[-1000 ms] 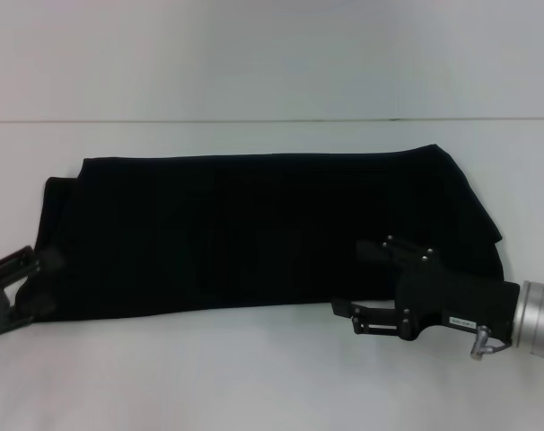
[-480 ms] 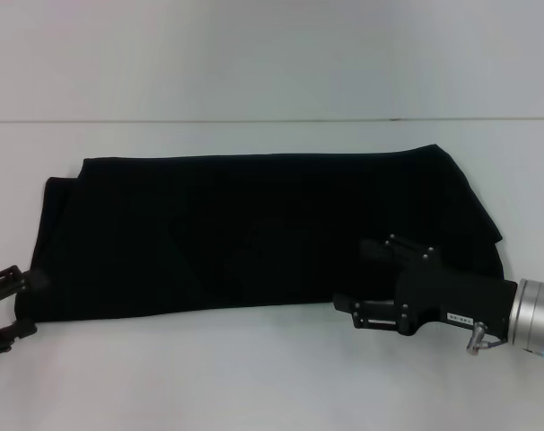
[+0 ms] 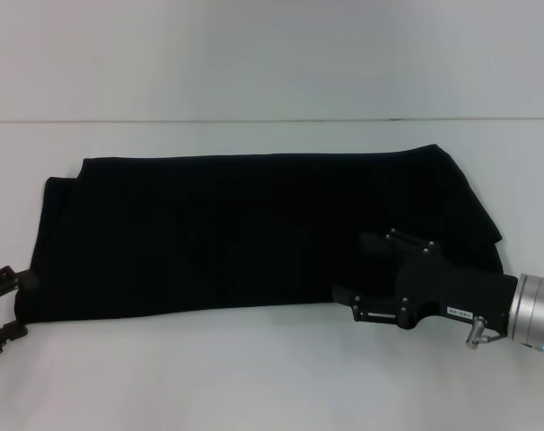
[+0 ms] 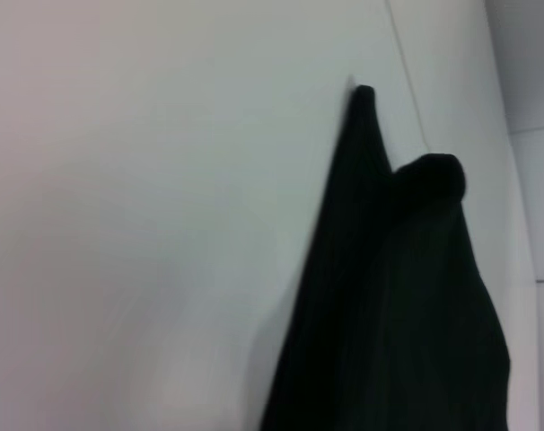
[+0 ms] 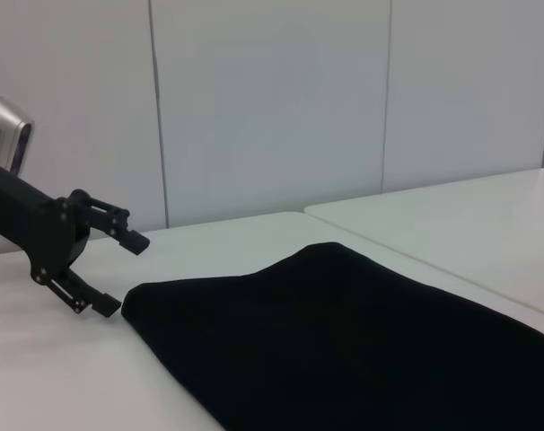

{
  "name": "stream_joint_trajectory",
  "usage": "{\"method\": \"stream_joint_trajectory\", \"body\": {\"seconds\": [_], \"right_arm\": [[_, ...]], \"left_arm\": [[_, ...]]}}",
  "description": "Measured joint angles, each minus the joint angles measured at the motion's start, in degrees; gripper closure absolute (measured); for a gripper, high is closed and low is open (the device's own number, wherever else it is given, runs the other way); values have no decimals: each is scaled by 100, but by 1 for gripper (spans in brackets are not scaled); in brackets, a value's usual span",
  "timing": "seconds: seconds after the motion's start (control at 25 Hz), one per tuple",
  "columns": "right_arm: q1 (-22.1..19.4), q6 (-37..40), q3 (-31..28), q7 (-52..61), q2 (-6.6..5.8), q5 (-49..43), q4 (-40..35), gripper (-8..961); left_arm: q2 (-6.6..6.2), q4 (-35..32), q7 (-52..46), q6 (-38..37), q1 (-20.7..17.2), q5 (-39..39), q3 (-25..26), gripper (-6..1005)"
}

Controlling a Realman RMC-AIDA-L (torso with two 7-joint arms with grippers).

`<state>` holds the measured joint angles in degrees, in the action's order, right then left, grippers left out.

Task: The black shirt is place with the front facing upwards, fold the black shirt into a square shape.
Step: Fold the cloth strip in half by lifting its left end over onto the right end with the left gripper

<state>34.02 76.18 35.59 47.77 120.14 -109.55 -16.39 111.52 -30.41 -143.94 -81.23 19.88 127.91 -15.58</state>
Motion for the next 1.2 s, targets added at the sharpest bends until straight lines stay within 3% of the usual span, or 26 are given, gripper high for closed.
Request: {"method": "stream_joint_trajectory", "body": {"seconds": [0.48,1.2], "right_arm": [[48,1,1,14,0,63,8,7],[142,-86,3,39,0,69,13,7]], "left_arm": [[-24,47,-267,315,170,246,17,91],[-147,383,-342,811,855,281,-299,160]]}}
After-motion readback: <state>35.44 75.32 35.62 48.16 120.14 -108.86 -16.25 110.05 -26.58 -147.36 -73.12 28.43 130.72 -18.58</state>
